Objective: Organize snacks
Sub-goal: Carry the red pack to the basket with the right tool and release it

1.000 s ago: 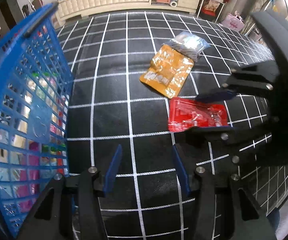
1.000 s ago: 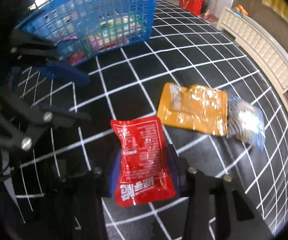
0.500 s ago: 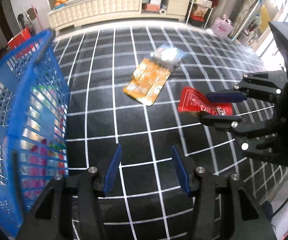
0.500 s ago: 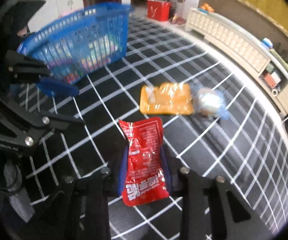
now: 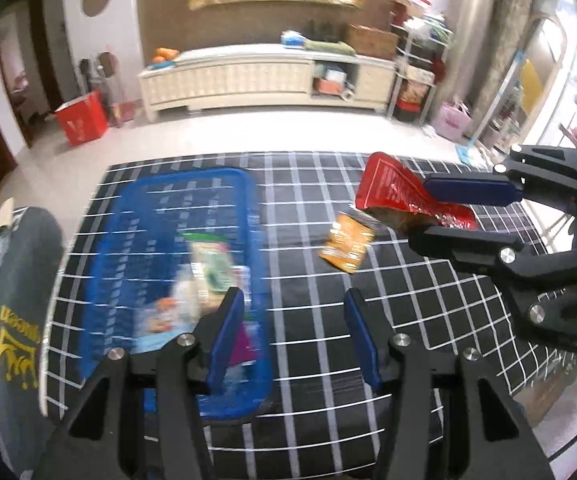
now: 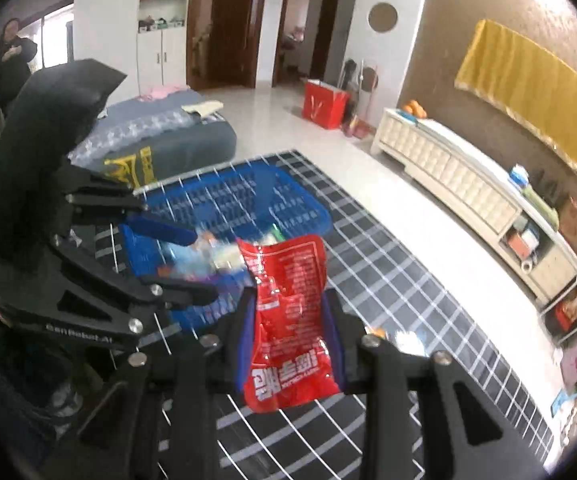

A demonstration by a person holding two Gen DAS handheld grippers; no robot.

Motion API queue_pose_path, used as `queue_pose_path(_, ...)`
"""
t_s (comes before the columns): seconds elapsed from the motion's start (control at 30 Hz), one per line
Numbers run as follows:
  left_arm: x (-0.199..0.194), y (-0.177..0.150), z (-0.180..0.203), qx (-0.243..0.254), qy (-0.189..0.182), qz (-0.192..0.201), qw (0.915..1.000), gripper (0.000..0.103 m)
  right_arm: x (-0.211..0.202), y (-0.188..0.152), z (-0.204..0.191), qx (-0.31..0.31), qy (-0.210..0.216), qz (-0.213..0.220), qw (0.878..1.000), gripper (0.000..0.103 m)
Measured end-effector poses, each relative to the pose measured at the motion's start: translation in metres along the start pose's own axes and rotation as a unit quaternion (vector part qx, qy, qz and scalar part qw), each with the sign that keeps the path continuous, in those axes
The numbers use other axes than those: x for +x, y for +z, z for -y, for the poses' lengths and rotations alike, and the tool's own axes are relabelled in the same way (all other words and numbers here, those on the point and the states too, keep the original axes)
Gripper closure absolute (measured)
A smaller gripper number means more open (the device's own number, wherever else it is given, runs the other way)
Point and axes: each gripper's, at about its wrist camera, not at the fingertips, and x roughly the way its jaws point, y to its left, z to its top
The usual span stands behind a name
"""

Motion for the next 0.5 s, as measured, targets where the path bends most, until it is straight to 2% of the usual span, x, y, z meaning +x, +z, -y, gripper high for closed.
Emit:
queue_pose_path(0.23,-0.023,-0.01,-0.083,-0.046,0.036,-0.001,0.9983,0.054,0.045,0.048,-0.036,0.003,0.016,-0.009,1.0,0.067)
queue_pose_path(0.37,-0.015,-0.014,-0.118,-0.064,0.041,-0.015,0.997,0.054,0.084,0.061,-0.045,0.019,0.022,-0.036,0.999,0.066)
queue_pose_path(0.5,-0.01,-0.017,-0.14,-0.082,0.034,-0.022,0.9958,0.054,0.104,0.066,-0.055,0.017,0.024,-0.052,0.998,0.066)
